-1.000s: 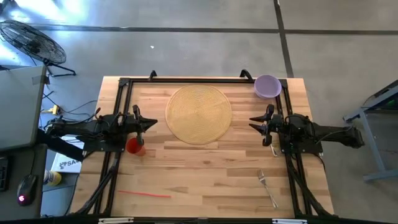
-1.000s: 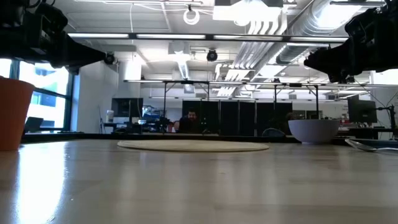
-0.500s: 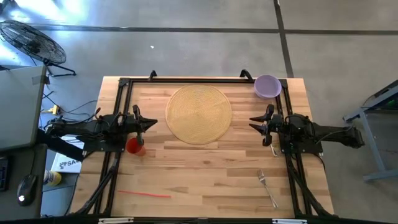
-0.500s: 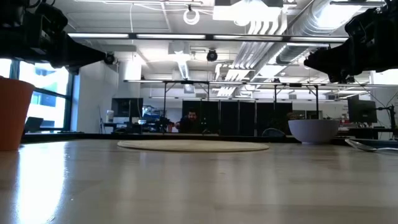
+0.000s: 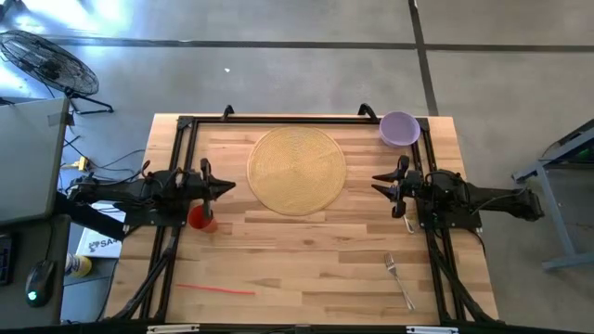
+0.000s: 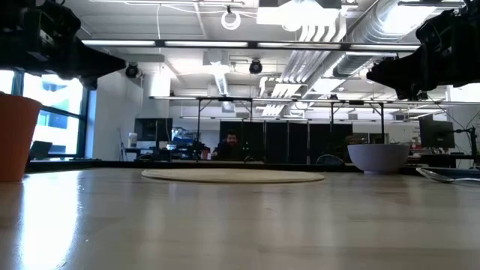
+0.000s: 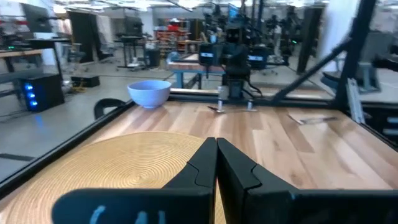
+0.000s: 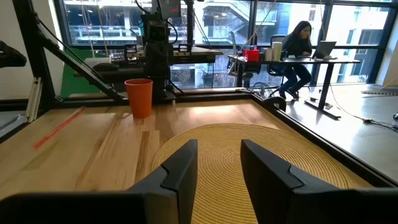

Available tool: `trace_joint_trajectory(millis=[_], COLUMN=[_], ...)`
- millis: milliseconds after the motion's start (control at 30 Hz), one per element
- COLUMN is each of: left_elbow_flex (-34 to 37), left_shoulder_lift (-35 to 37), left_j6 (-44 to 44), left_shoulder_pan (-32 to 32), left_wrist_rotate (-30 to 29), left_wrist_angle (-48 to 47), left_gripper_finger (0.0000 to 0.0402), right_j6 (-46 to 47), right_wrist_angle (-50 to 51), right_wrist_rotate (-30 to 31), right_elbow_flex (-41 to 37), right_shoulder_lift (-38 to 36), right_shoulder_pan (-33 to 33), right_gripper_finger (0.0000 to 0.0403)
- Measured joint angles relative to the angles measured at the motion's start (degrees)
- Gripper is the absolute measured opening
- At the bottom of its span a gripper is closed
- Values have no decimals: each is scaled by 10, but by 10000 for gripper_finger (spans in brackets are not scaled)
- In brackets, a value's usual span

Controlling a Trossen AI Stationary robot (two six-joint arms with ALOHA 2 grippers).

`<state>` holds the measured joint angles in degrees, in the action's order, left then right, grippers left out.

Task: Pick & Place Utensil
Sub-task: Put the orange cup on the top right of the table mat

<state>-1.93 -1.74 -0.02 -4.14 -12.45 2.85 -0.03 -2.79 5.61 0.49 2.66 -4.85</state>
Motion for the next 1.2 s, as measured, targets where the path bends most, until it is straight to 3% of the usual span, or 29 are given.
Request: trace_joint_trajectory(millis=[267,733,967,1200], left_elbow_flex=[-2,-60,-79,-173], left_shoulder_lift=[0,0,-57,-164], left_j6=[27,17,13,-4], left_shoulder_pan=[0,0,0,0], left_wrist_rotate=[-35,-44,-65,23], left_wrist_angle=[4,-48,-70,-163], left_gripper_finger=[1,5,84,142], right_j6=[0,0,0,0], right_wrist_angle=[0,0,0,0], right_wrist_rotate=[0,0,0,0], right_elbow_flex=[0,0,0,0], right_shoulder_lift=[0,0,0,0], right_shoulder_pan=[0,0,0,0], right_gripper_finger=[116,116,116,116])
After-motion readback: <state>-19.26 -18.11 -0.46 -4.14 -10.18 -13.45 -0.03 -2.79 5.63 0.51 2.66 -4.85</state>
